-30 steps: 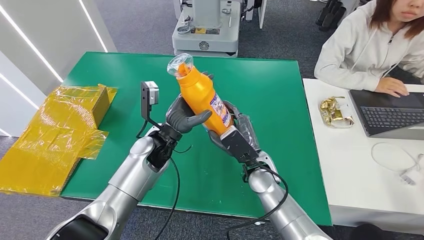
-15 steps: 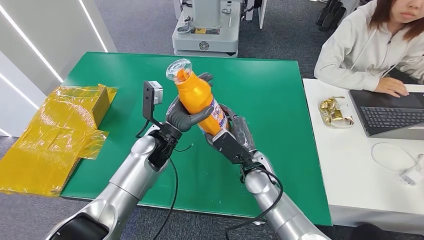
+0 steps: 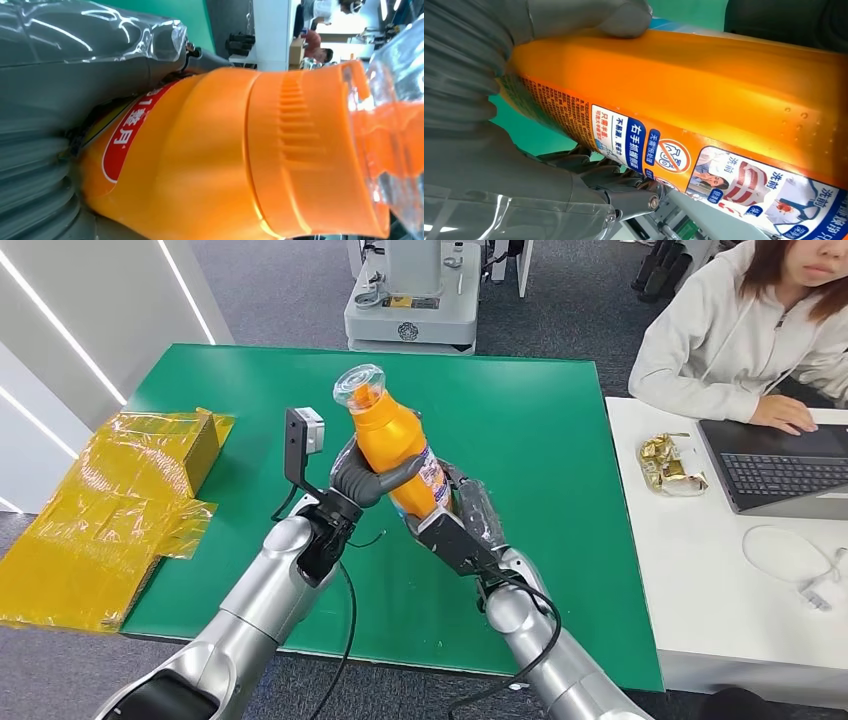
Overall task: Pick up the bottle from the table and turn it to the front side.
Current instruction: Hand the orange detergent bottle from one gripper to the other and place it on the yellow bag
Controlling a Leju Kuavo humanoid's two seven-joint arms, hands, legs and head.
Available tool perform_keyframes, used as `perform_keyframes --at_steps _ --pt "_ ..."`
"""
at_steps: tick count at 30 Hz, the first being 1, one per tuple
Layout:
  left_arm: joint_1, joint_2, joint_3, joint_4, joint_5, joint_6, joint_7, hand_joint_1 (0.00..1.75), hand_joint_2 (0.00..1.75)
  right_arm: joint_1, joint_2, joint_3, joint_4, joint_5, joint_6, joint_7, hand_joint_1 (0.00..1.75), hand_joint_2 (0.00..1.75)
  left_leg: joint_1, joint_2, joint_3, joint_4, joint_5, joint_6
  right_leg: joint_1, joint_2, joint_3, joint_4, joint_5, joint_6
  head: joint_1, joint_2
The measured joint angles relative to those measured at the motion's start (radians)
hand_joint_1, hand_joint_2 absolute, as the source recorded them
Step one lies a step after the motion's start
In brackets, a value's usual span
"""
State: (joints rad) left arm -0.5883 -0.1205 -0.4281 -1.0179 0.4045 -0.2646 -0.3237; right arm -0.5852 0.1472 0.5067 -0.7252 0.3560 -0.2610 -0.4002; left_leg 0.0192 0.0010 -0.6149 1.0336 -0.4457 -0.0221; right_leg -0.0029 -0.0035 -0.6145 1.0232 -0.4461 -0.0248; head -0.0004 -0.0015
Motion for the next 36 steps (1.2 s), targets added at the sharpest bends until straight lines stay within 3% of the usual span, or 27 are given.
perform_keyframes --at_steps 1,2,21,24,28,33,36 --pt "0.004 0.0 0.002 0.0 -0.001 0.004 -0.002 1.75 1.75 0.004 0.0 0.001 0.0 0.001 0.0 -0.001 0.1 1.75 0.0 0.0 0.0 0.0 0.0 0.0 0.0 0.0 0.0 0.0 0.0 0.0 0.0 0.0" --pt "0.008 0.0 0.004 -0.001 -0.004 0.009 -0.005 1.75 1.75 0.008 0.0 0.003 0.0 0.004 0.0 -0.002 0.0 1.75 0.0 0.0 0.0 0.0 0.0 0.0 0.0 0.0 0.0 0.0 0.0 0.0 0.0 0.0" --pt "-0.026 0.056 0.017 -0.001 -0.249 0.128 -0.084 1.75 1.75 0.139 -0.058 0.009 -0.128 -0.035 0.032 -0.025 0.0 1.75 0.0 0.0 0.0 0.0 0.0 0.0 0.0 0.0 0.0 0.0 0.0 0.0 0.0 0.0" --pt "-0.045 0.07 0.016 0.013 -0.367 0.2 -0.121 1.75 1.75 0.162 -0.076 0.009 -0.182 -0.046 0.028 -0.03 0.0 1.75 0.0 0.0 0.0 0.0 0.0 0.0 0.0 0.0 0.0 0.0 0.0 0.0 0.0 0.0" --pt "-0.085 0.094 -0.001 0.048 -0.604 0.377 -0.17 1.75 1.75 0.182 -0.11 0.009 -0.286 -0.063 0.02 -0.033 0.0 1.75 0.0 0.0 0.0 0.0 0.0 0.0 0.0 0.0 0.0 0.0 0.0 0.0 0.0 0.0" --pt "-0.128 0.119 -0.022 0.08 -0.714 0.468 -0.172 1.75 1.75 0.194 -0.145 0.009 -0.377 -0.077 0.014 -0.035 0.0 1.75 0.0 0.001 0.0 0.0 0.0 0.0 0.0 0.001 0.0 0.0 0.0 0.0 0.0 0.0" --pt "-0.148 0.142 -0.043 0.095 -0.87 0.601 -0.152 1.75 1.75 0.202 -0.165 0.008 -0.419 -0.096 -0.004 -0.042 0.0 1.75 0.0 0.001 0.0 0.0 0.0 0.0 0.0 0.001 0.0 0.0 0.0 0.0 0.0 0.0"
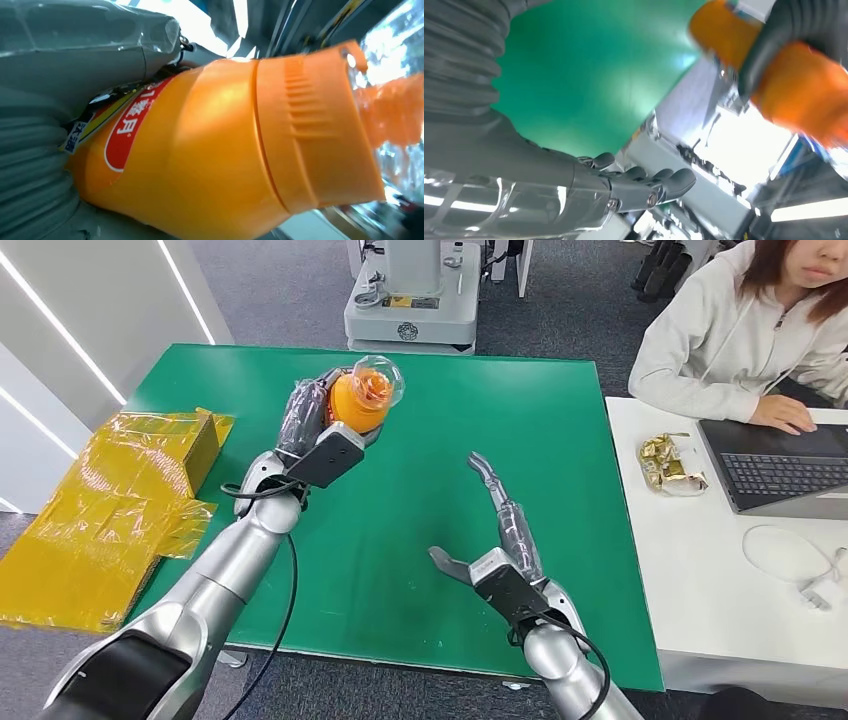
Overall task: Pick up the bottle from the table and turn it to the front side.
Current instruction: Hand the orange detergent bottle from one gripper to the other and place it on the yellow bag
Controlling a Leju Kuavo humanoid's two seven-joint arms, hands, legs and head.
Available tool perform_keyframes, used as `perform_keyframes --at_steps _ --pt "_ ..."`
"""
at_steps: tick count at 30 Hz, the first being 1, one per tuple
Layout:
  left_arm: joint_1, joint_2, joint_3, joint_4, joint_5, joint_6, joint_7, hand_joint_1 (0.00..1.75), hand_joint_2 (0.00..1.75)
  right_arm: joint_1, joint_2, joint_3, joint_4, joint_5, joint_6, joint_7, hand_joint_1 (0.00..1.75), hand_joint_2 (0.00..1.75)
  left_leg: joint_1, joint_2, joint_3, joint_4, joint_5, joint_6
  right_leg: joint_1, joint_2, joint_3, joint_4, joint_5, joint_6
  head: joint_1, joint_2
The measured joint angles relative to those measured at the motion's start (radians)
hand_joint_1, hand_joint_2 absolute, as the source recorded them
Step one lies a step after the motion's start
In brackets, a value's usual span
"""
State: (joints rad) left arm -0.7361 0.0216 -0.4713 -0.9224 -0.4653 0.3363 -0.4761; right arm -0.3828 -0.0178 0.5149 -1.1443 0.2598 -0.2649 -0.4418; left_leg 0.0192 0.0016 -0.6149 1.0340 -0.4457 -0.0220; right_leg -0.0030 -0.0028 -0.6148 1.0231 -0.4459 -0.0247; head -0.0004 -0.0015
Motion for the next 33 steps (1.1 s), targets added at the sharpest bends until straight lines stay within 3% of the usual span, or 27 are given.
perform_keyframes --at_steps 4,7,12,20,24,33 --pt "-0.037 0.057 -0.034 0.033 -0.256 0.193 0.047 1.75 1.75 0.03 -0.034 -0.016 -0.07 -0.037 -0.014 -0.004 0.0 1.75 0.0 0.001 0.0 0.0 0.0 0.0 0.0 0.001 0.0 0.0 0.0 0.0 0.0 0.0" --pt "-0.056 0.1 -0.057 0.07 -0.381 0.254 0.083 1.75 1.75 0.061 -0.061 -0.034 -0.113 -0.061 -0.017 -0.017 0.0 1.75 0.0 0.001 0.0 0.0 0.0 0.0 0.0 0.001 0.0 0.0 0.0 0.0 0.0 0.0" --pt "-0.066 0.134 -0.083 0.108 -0.442 0.277 0.114 1.75 1.75 0.092 -0.085 -0.051 -0.153 -0.071 -0.022 -0.027 0.0 1.75 0.0 0.001 0.0 0.0 0.0 0.0 0.0 0.001 0.0 0.0 0.0 0.0 0.0 0.0" --pt "-0.097 0.169 -0.14 0.208 -0.793 0.325 0.337 1.75 1.75 0.168 -0.111 -0.091 -0.21 -0.086 -0.081 -0.052 0.0 1.75 0.0 0.001 0.0 0.0 0.0 0.0 0.0 0.001 0.0 0.0 0.0 0.0 0.0 0.0" --pt "-0.106 0.194 -0.144 0.24 -0.875 0.307 0.396 1.75 1.75 0.22 -0.122 -0.136 -0.271 -0.077 -0.094 -0.051 0.0 1.75 0.0 0.001 0.0 -0.001 0.0 0.0 0.0 0.001 0.0 0.0 0.0 0.0 0.0 0.0" --pt "-0.031 0.314 -0.112 0.211 -1.037 0.27 0.508 1.75 1.75 0.319 -0.129 -0.24 -0.377 -0.055 -0.074 -0.053 0.0 1.75 0.0 0.003 0.0 -0.002 -0.001 -0.001 0.0 0.003 -0.001 0.0 -0.001 0.0 0.0 0.0"
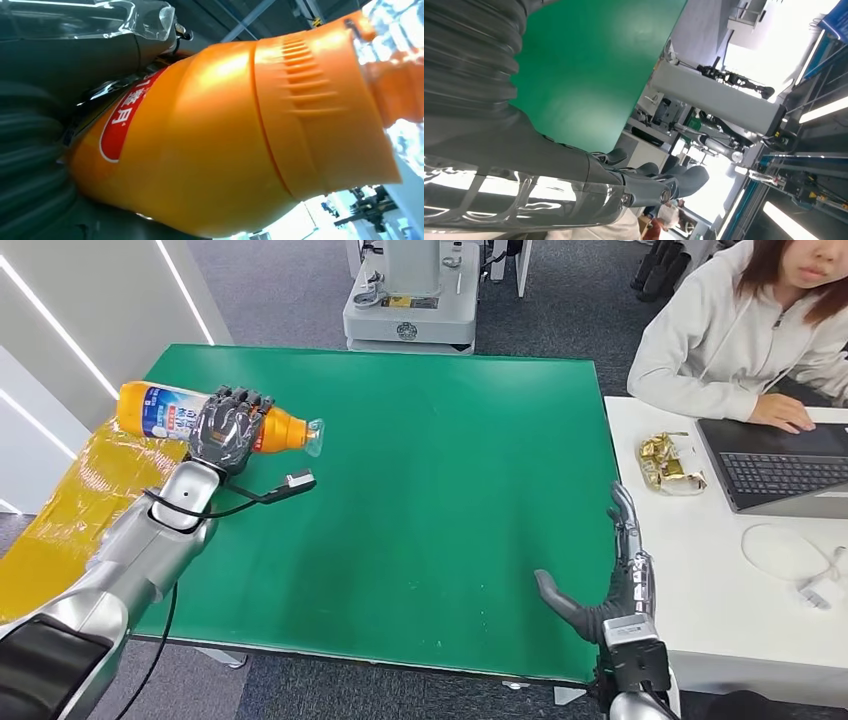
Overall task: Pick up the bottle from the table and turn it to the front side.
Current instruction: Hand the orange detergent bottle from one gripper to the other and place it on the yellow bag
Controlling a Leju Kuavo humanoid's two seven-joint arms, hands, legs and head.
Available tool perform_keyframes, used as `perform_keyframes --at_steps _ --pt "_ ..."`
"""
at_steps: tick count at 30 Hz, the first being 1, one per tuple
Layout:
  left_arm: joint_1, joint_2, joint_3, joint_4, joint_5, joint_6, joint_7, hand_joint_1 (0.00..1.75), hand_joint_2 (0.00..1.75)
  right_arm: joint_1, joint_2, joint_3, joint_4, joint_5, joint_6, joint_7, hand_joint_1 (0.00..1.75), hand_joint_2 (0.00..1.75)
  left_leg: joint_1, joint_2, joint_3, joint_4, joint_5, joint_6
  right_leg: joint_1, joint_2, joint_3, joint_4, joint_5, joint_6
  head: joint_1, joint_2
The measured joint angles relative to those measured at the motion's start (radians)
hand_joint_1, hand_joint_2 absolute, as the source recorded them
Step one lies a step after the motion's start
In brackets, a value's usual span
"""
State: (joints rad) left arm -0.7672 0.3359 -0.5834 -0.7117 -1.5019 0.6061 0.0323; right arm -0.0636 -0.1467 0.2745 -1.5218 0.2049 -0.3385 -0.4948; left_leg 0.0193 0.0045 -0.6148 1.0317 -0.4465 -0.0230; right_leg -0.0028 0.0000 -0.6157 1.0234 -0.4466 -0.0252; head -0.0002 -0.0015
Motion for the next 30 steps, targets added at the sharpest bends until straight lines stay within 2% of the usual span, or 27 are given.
perform_keyframes --at_steps 5,12,18,25,30 --pt "0.105 0.072 0.065 -0.072 -0.005 -0.012 0.054 1.75 1.75 0.019 0.005 -0.037 -0.016 0.023 0.015 -0.007 0.0 1.75 0.0 0.004 0.001 0.0 -0.001 -0.001 0.0 0.004 -0.001 0.0 0.0 0.0 0.0 0.0" --pt "0.228 0.13 0.142 -0.171 -0.005 -0.053 0.071 1.75 1.75 0.037 0.019 -0.075 -0.043 0.045 0.024 0.009 0.0 1.75 0.0 0.002 0.0 0.0 -0.001 -0.001 0.0 0.003 -0.001 0.0 0.0 0.0 0.0 0.0" --pt "0.293 0.138 0.205 -0.217 -0.005 -0.073 0.038 1.75 1.75 0.074 0.025 -0.108 -0.089 0.055 0.023 0.019 0.0 1.75 0.0 0.001 0.0 0.0 -0.001 -0.001 0.0 0.001 -0.001 -0.001 -0.001 0.0 0.0 0.0" --pt "0.312 0.129 0.228 -0.217 -0.005 -0.078 -0.024 1.75 1.75 0.122 0.033 -0.133 -0.139 0.076 0.028 0.02 0.0 1.75 0.0 0.001 0.0 0.0 -0.001 -0.001 0.0 0.001 -0.001 -0.001 -0.001 0.0 0.0 0.0" --pt "0.315 0.106 0.233 -0.162 -0.001 -0.053 -0.068 1.75 1.75 0.16 0.041 -0.135 -0.166 0.09 0.031 0.013 0.0 1.75 0.0 0.002 0.0 0.0 -0.001 -0.001 0.0 0.002 -0.001 -0.001 -0.001 0.0 0.0 0.0"
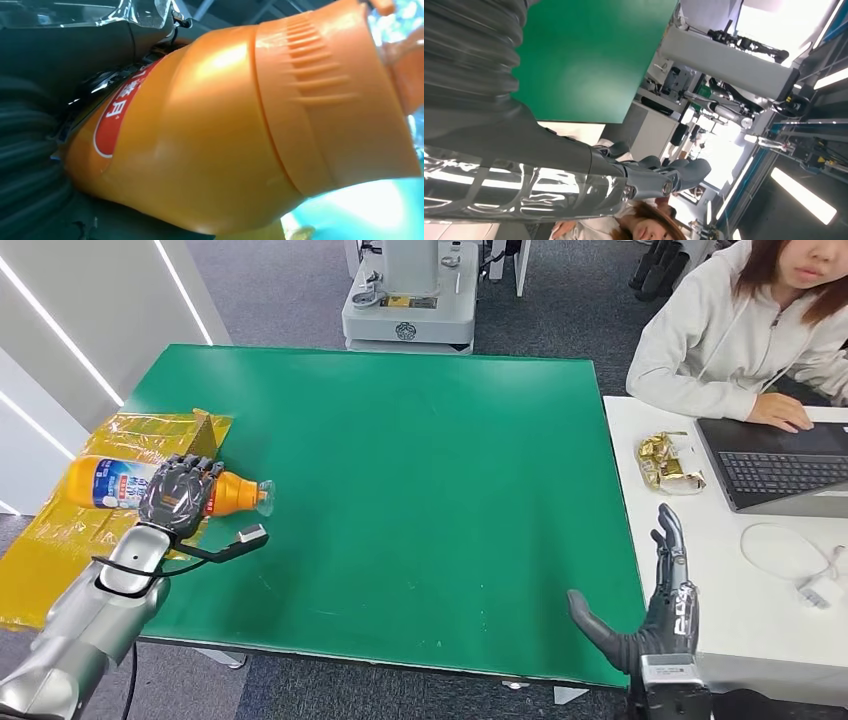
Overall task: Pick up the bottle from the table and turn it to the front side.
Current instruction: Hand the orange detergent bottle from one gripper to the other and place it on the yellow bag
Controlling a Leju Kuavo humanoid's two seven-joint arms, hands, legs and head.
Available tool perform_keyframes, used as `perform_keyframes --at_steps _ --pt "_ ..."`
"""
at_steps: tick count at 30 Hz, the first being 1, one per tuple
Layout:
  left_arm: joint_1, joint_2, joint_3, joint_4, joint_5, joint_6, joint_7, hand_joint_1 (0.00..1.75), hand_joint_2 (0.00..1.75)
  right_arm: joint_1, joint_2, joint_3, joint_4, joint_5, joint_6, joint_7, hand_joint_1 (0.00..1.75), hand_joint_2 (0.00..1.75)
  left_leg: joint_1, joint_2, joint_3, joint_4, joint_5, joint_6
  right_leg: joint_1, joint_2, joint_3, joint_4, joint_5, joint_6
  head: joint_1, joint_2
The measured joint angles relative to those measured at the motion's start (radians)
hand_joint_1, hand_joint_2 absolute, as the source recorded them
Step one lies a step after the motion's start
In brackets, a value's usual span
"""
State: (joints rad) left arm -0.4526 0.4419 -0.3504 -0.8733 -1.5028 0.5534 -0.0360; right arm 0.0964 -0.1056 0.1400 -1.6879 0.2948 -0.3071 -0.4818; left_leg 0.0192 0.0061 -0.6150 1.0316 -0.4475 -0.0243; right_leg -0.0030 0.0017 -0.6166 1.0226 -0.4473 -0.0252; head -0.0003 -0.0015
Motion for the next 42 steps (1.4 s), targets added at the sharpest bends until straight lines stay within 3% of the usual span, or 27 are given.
perform_keyframes --at_steps 12,18,20,21,24,25,32,42 --pt "-0.028 -0.092 0.027 0.237 0.005 -0.035 0.032 1.75 1.75 -0.045 0.007 0.015 0.017 -0.01 0.012 0.007 0.0 1.75 0.0 0.0 0.0 0.0 0.0 0.0 0.0 0.0 0.0 0.0 0.001 0.0 0.0 0.0" --pt "-0.072 -0.111 0.056 0.347 0.004 -0.045 0.06 1.75 1.75 -0.055 0.004 0.03 0.032 -0.025 0.004 0.013 0.0 1.75 0.0 -0.001 0.0 0.0 0.0 0.0 0.0 -0.001 0.001 0.0 0.001 0.0 0.0 0.0" --pt "-0.083 -0.113 0.065 0.371 0.003 -0.05 0.066 1.64 1.75 -0.054 0.003 0.035 0.034 -0.027 -0.001 0.013 0.0 1.75 0.0 0.0 0.0 0.0 0.0 0.0 0.0 0.0 0.001 0.0 0.0 0.0 0.0 0.0" --pt "-0.088 -0.113 0.07 0.381 0.003 -0.051 0.067 1.48 1.75 -0.054 0.003 0.038 0.035 -0.028 -0.004 0.013 0.0 1.75 0.0 0.0 0.0 0.0 0.0 0.0 0.0 0.0 0.001 0.0 0.0 0.0 0.0 0.0" --pt "-0.099 -0.112 0.078 0.407 0.002 -0.047 0.066 0.29 1.75 -0.055 0.003 0.05 0.038 -0.028 -0.008 0.013 0.0 1.75 0.0 0.0 0.001 0.0 0.0 0.0 0.0 0.0 0.001 0.0 0.0 0.0 0.0 0.0" --pt "-0.102 -0.112 0.079 0.414 0.002 -0.045 0.068 0.01 1.75 -0.055 0.003 0.053 0.038 -0.028 -0.008 0.013 0.0 1.75 0.0 0.0 0.001 0.0 0.0 0.0 0.0 0.0 0.001 0.0 0.0 0.0 0.0 0.0" --pt "-0.117 -0.112 0.082 0.449 -0.001 -0.035 0.082 0.0 1.75 -0.056 0.003 0.073 0.038 -0.015 -0.018 0.013 0.0 1.75 0.0 0.0 0.001 0.0 0.0 0.0 0.0 0.0 0.001 0.001 0.001 0.0 0.0 0.0" --pt "-0.112 -0.119 0.131 0.462 0.052 0.02 -0.004 0.0 1.75 -0.051 -0.003 0.078 0.036 -0.023 -0.026 0.018 0.0 1.75 0.0 0.0 0.001 0.0 0.0 0.0 0.0 0.0 0.001 0.001 0.0 0.0 0.0 0.0"
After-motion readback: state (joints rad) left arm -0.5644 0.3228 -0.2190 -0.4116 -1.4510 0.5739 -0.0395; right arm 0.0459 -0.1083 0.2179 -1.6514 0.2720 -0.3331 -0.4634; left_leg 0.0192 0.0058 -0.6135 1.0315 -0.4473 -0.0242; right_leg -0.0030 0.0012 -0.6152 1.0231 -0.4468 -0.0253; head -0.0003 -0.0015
